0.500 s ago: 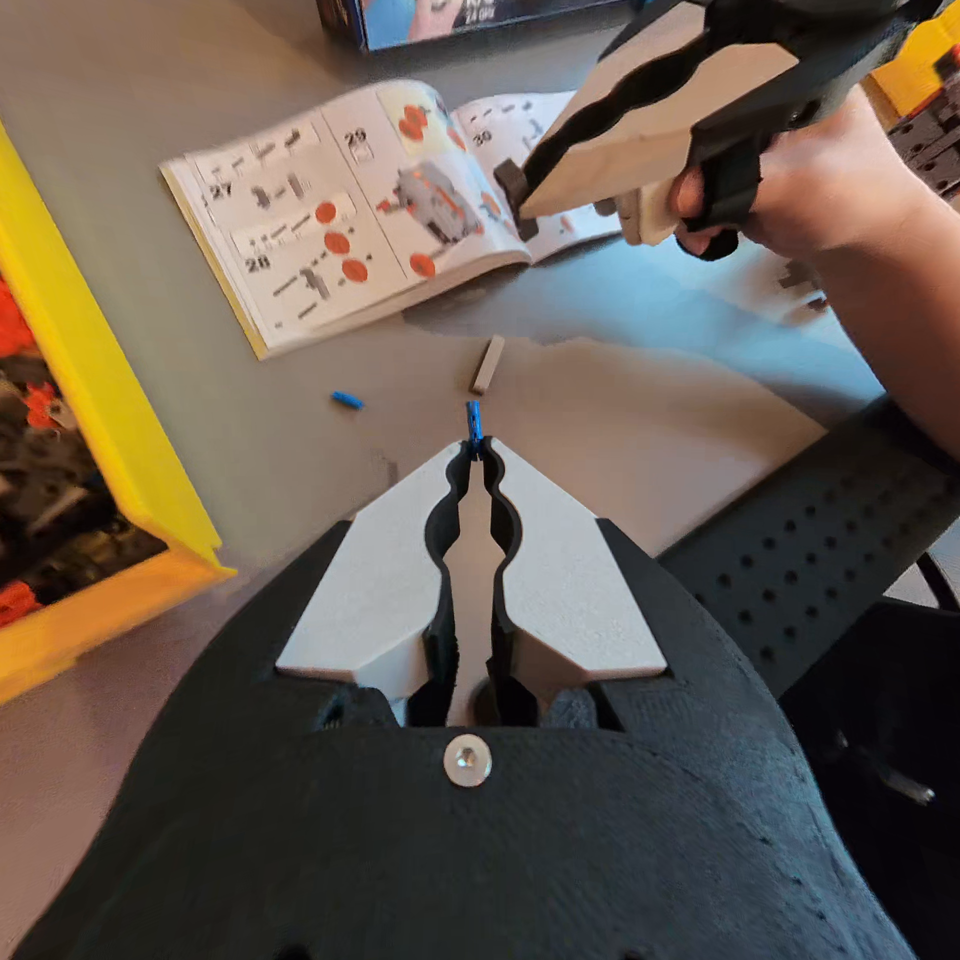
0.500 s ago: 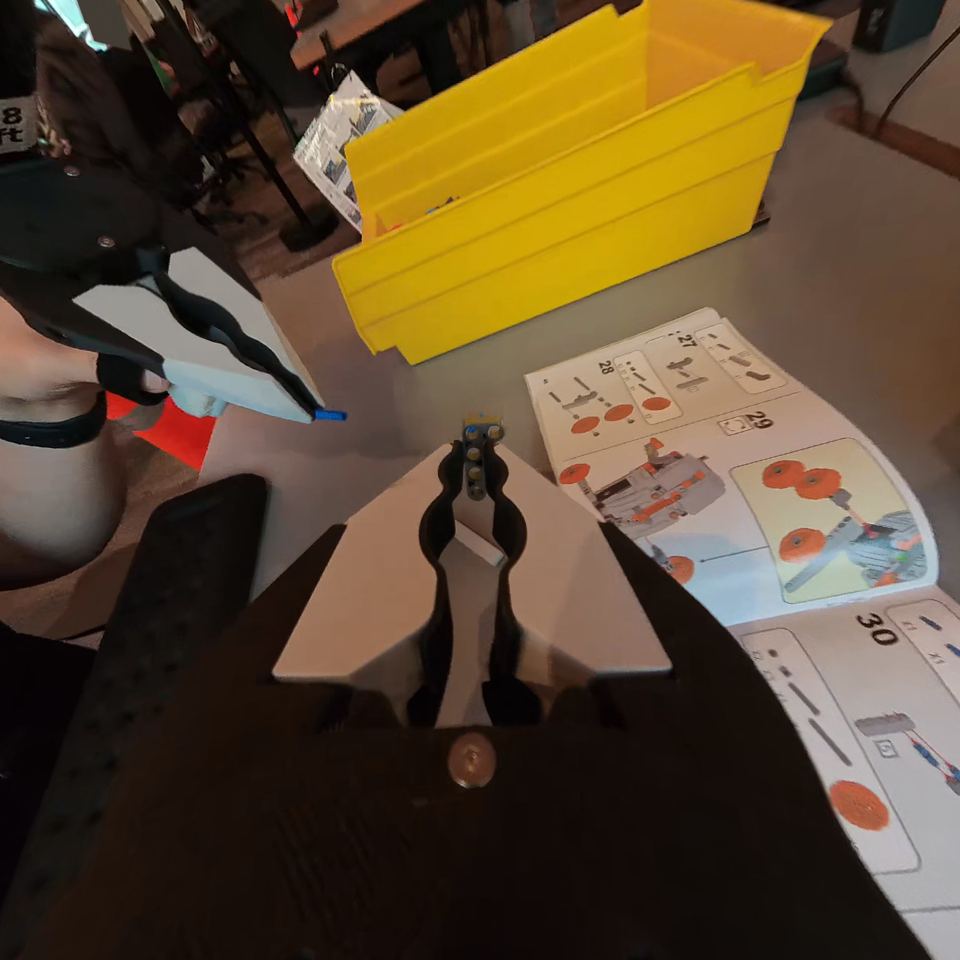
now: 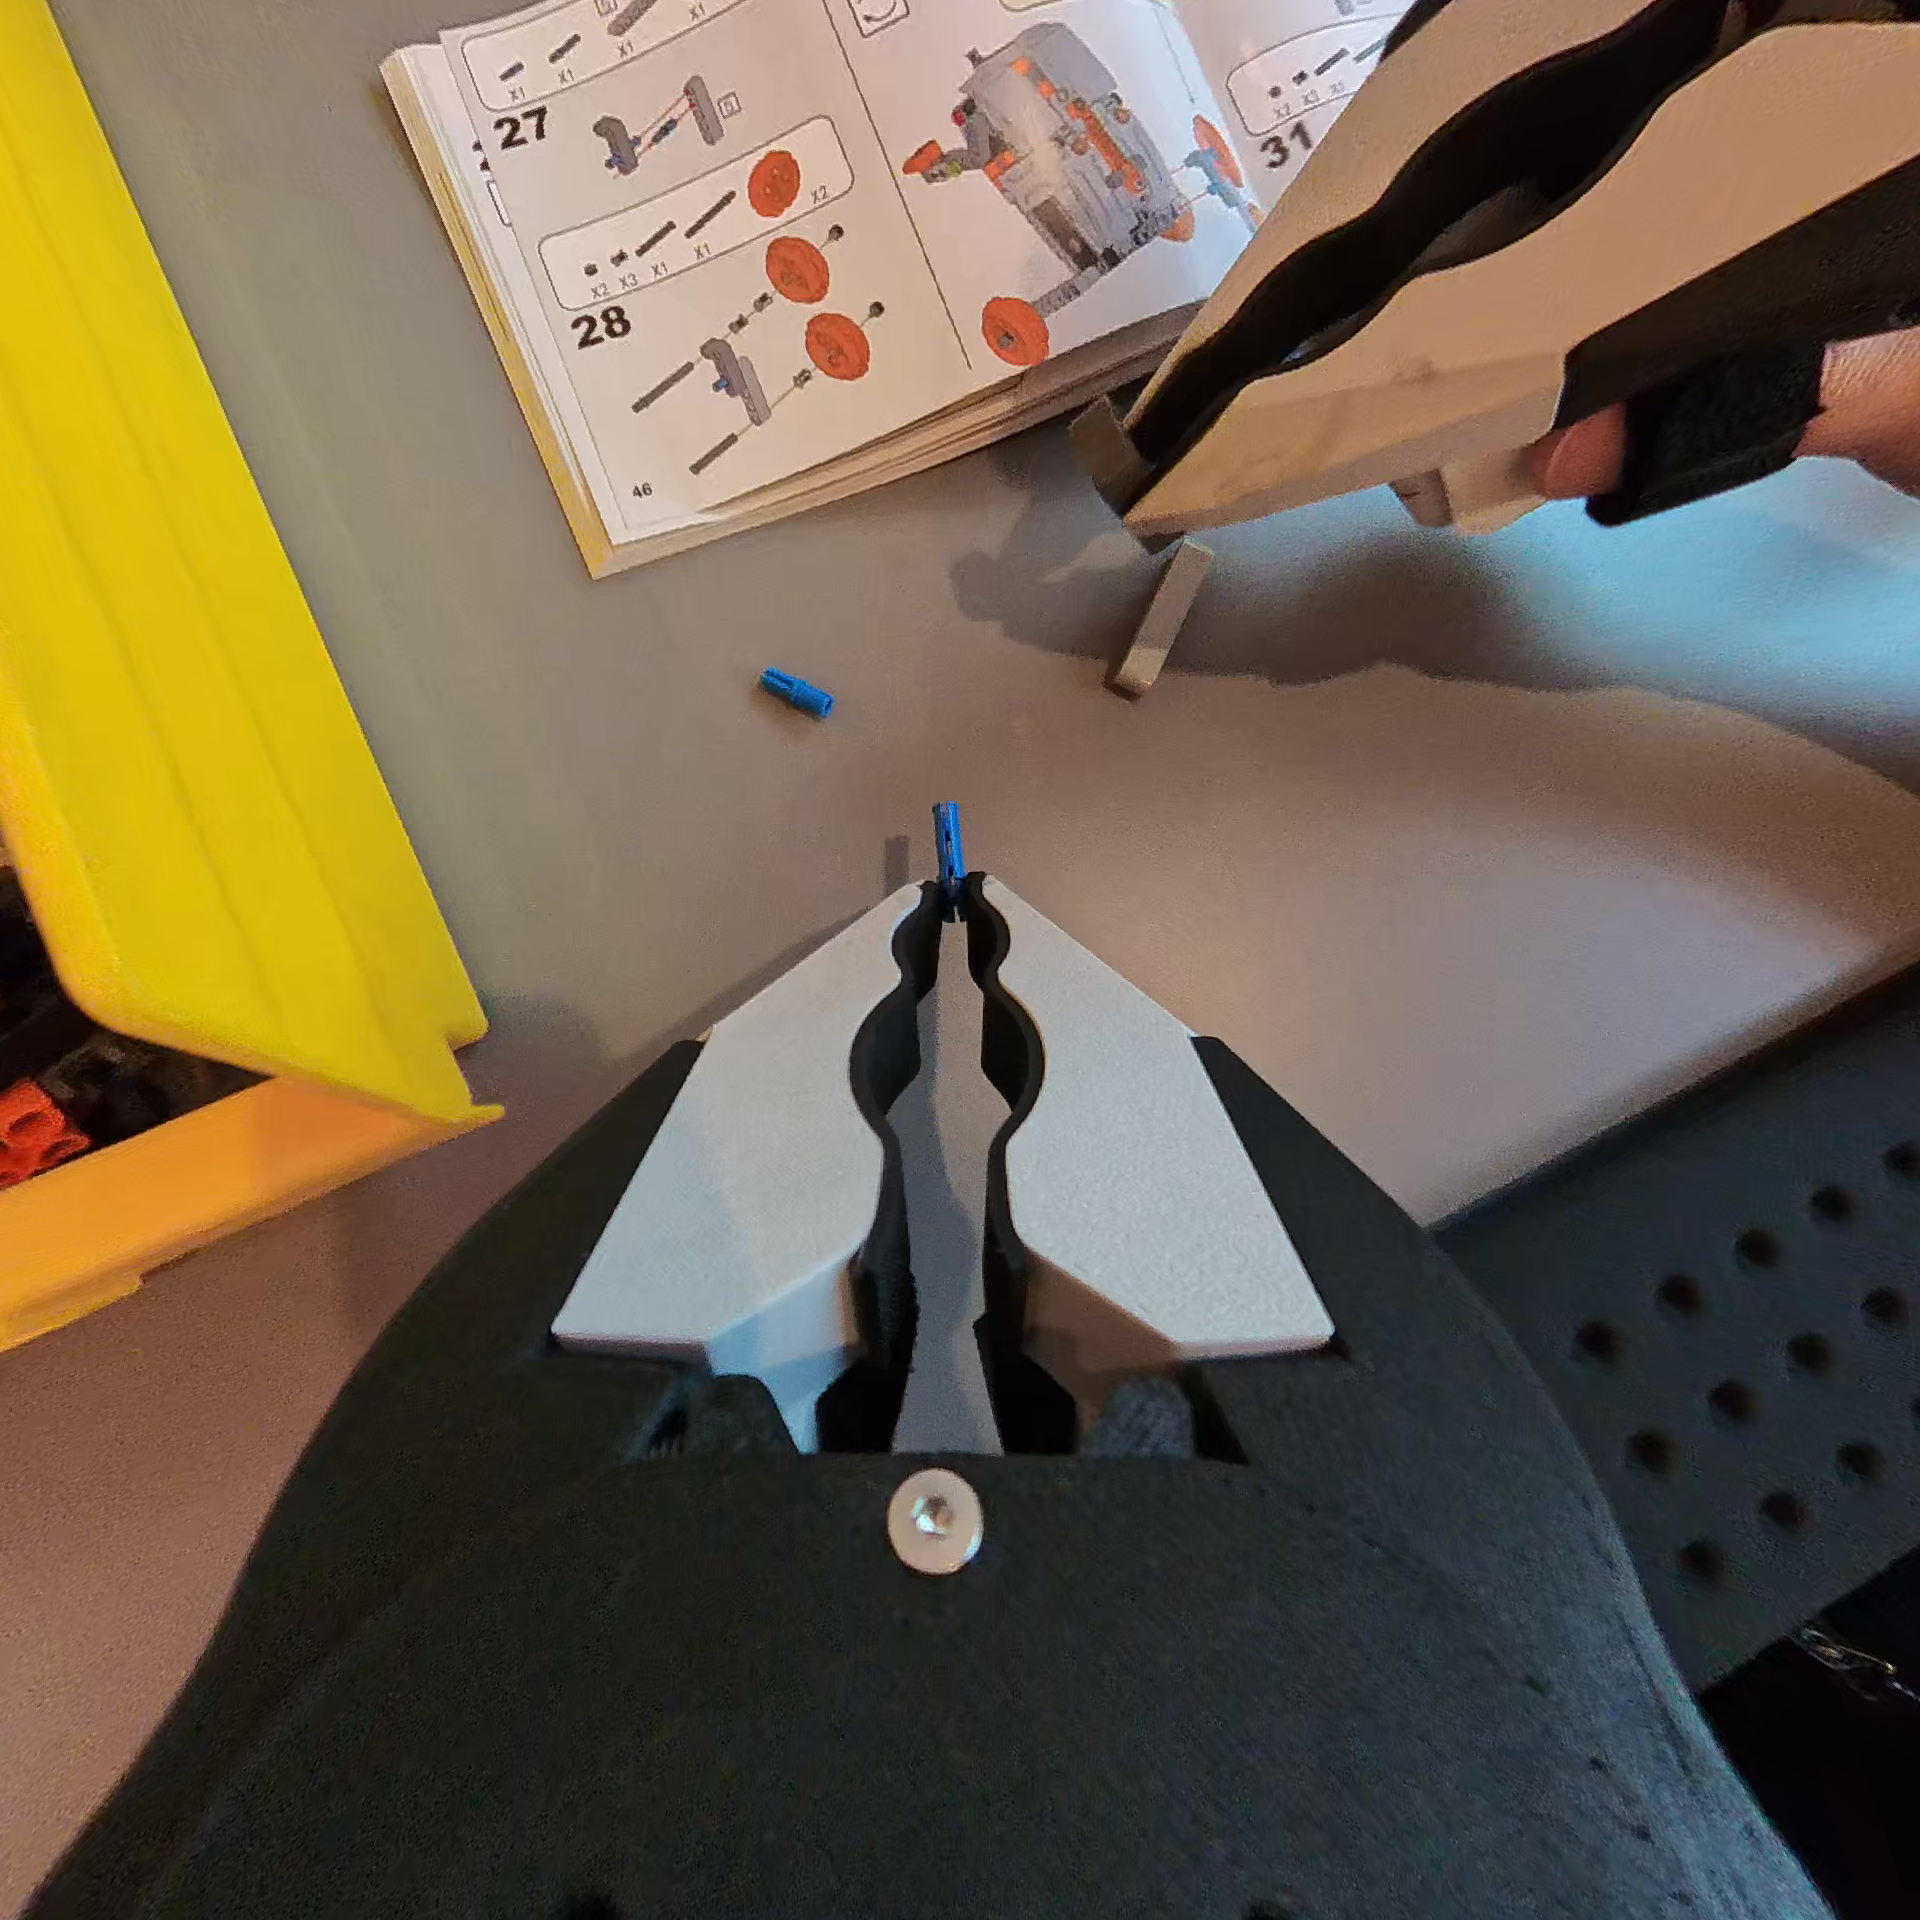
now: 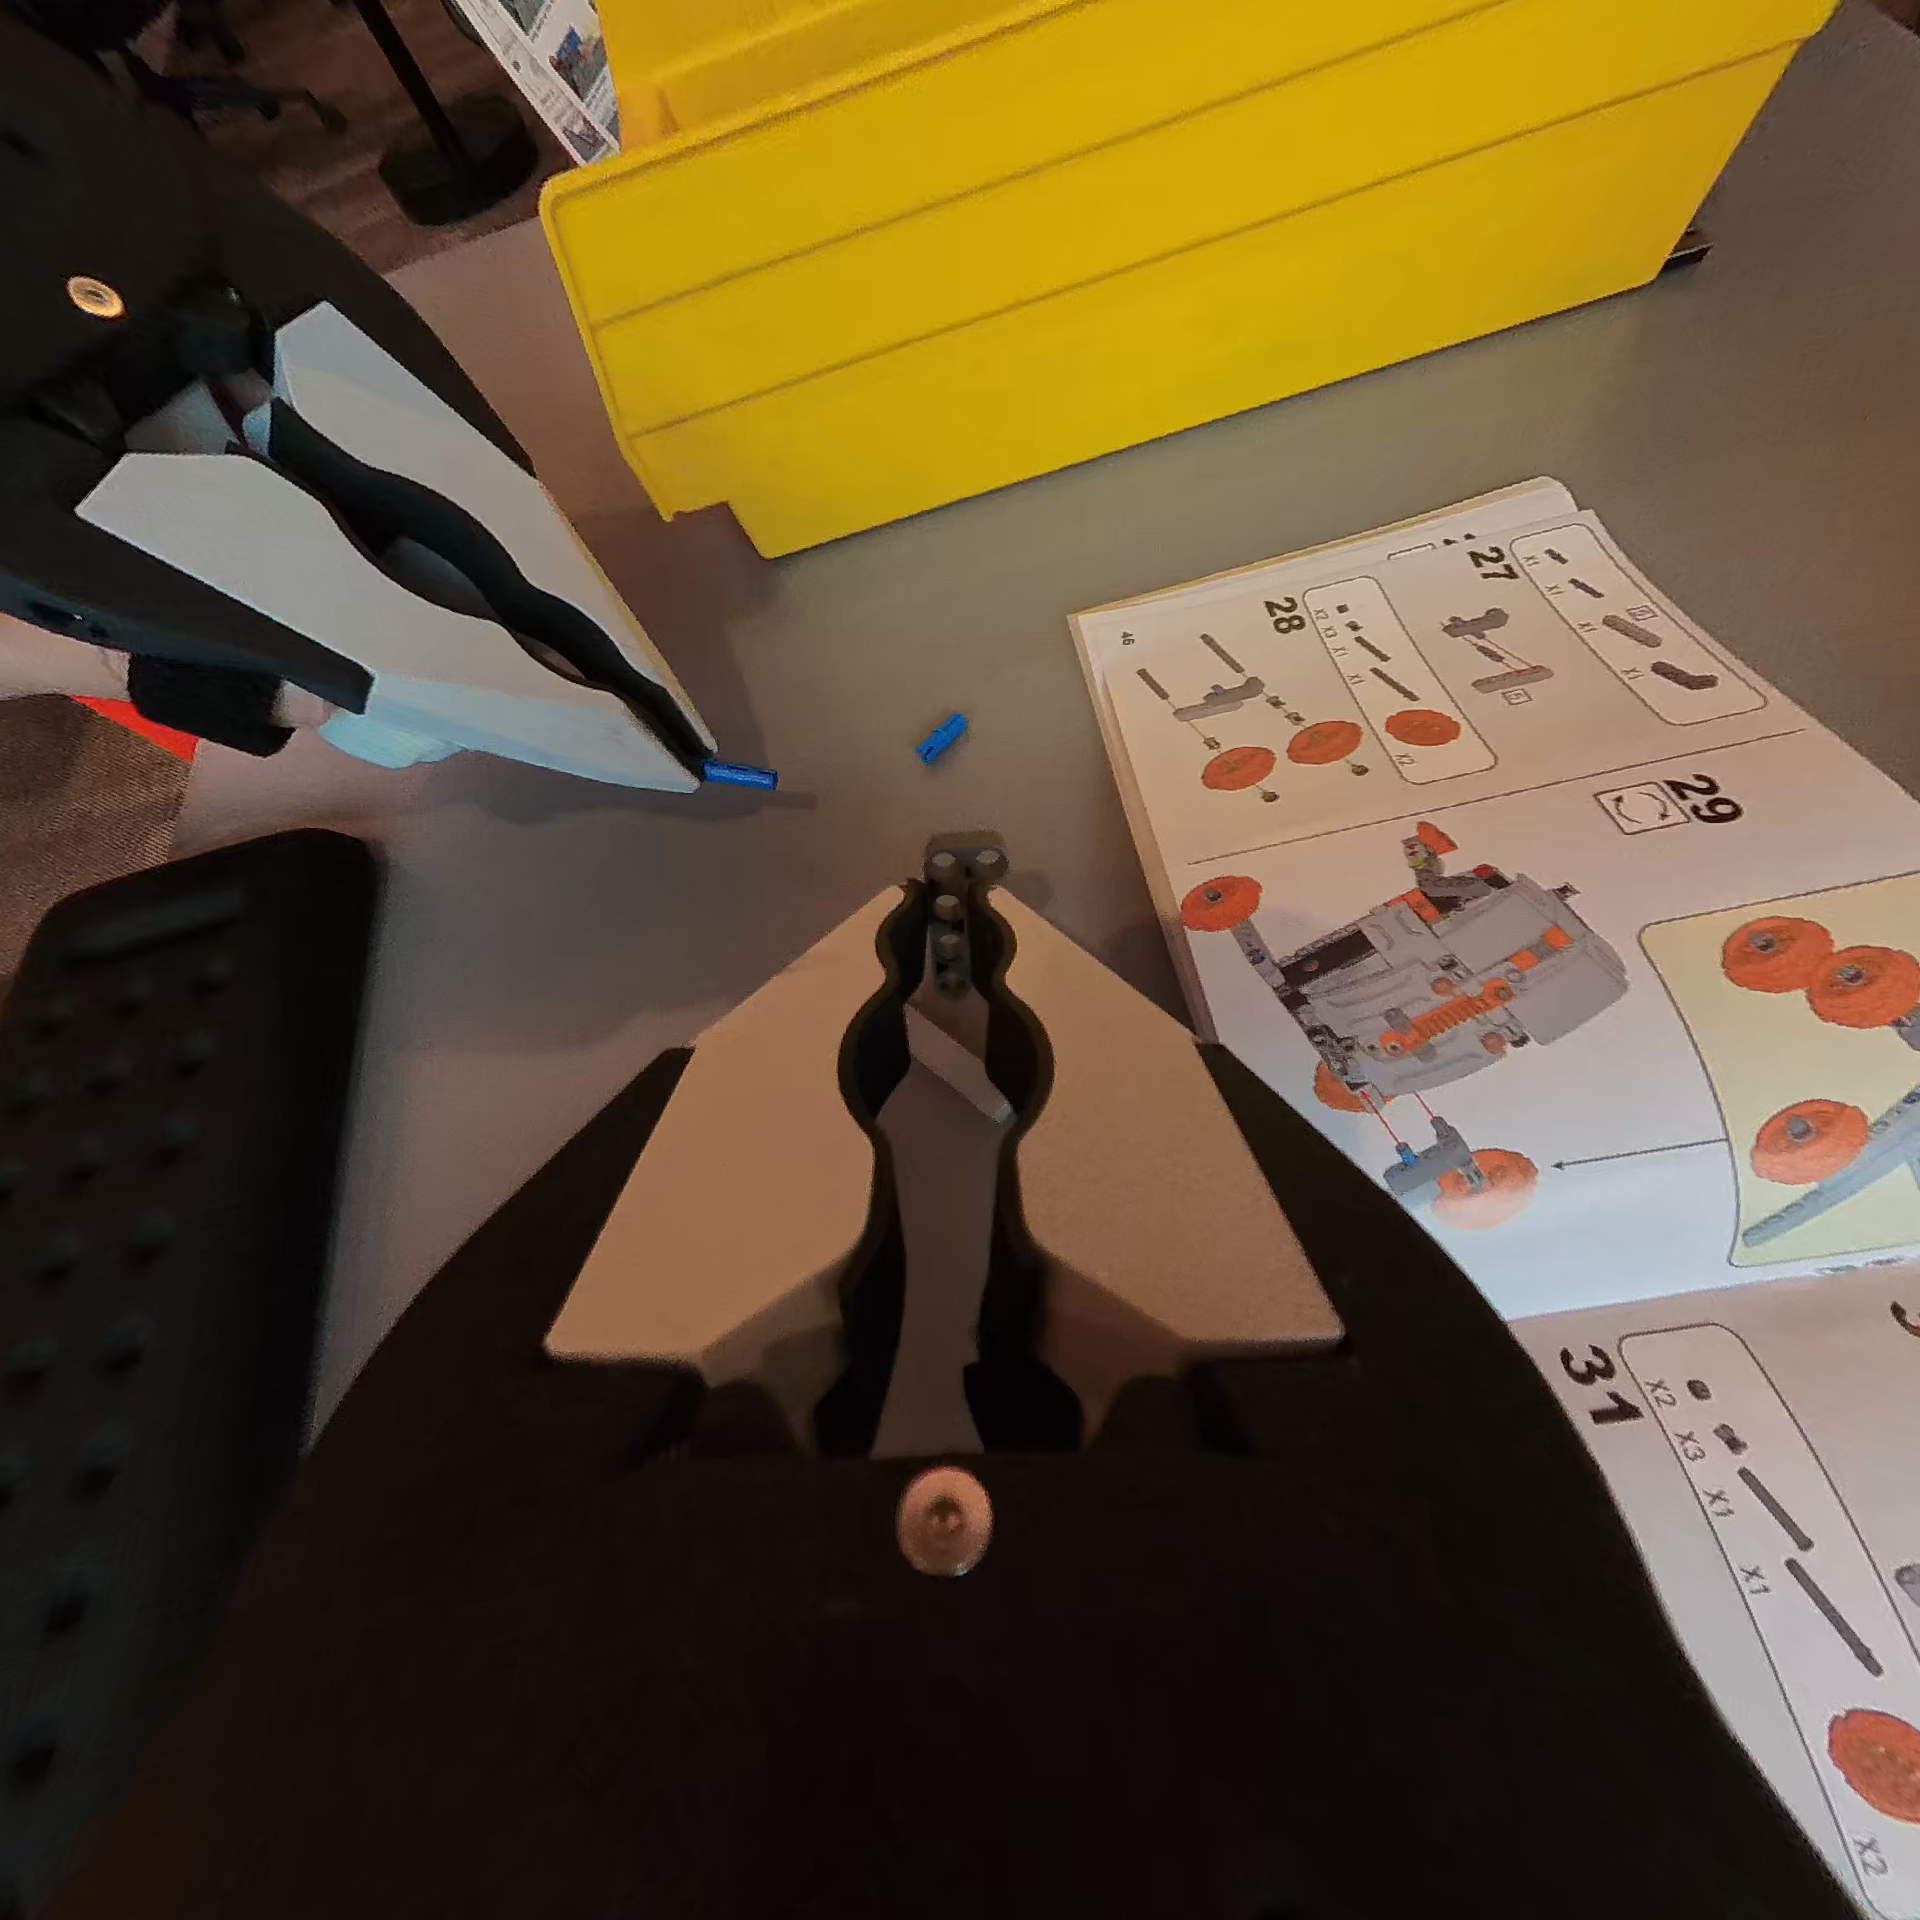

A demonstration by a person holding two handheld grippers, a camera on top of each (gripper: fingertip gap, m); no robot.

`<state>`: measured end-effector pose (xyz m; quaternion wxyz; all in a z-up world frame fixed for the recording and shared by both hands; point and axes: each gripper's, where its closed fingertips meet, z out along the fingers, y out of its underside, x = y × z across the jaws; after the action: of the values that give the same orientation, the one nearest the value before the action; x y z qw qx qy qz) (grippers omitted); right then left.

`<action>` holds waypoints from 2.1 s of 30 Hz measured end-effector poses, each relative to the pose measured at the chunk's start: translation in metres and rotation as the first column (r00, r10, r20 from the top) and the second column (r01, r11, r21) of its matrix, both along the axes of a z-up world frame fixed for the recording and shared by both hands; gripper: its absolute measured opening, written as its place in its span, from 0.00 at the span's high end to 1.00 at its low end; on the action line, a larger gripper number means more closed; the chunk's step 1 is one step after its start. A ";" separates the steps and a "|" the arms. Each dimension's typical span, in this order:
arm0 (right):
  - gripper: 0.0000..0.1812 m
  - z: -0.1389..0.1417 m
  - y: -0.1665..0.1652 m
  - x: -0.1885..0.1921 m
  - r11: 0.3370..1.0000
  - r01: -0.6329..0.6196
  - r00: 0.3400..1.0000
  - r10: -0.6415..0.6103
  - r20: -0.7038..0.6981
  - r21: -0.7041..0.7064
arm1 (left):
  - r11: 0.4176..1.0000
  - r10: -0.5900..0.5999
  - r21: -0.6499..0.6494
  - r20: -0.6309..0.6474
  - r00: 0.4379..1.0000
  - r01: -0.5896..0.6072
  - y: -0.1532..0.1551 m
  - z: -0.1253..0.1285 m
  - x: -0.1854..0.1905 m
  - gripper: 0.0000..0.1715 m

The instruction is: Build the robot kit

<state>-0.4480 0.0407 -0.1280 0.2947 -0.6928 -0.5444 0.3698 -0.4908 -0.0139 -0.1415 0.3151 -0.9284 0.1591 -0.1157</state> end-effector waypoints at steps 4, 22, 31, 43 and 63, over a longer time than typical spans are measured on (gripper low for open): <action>0.97 -0.007 0.004 -0.004 1.000 0.015 1.000 -0.015 0.019 0.002 | 1.000 0.011 -0.002 -0.062 0.998 -0.011 0.005 -0.005 -0.005 0.98; 0.97 -0.020 0.008 -0.008 1.000 0.020 0.999 -0.021 0.034 0.006 | 0.983 -0.114 -0.016 -0.831 0.544 0.182 0.020 0.005 -0.054 0.99; 0.97 -0.019 0.006 -0.005 0.999 0.025 0.999 -0.025 0.037 0.023 | 0.974 -0.157 -0.041 -0.828 0.538 0.221 0.012 -0.001 -0.037 0.98; 0.97 -0.015 0.012 -0.003 0.999 0.042 0.999 -0.042 0.023 -0.008 | 0.999 -0.011 0.037 -0.125 0.992 0.015 0.011 0.005 -0.010 0.98; 0.97 -0.024 0.007 -0.013 1.000 0.001 0.996 -0.003 0.091 0.024 | 0.998 -0.057 -0.009 -0.135 0.989 0.056 0.013 -0.015 -0.009 0.98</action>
<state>-0.4612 0.0478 -0.1522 0.2781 -0.7059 -0.5610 0.3312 -0.4995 -0.0013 -0.1565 0.2978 -0.9301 0.2060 -0.0618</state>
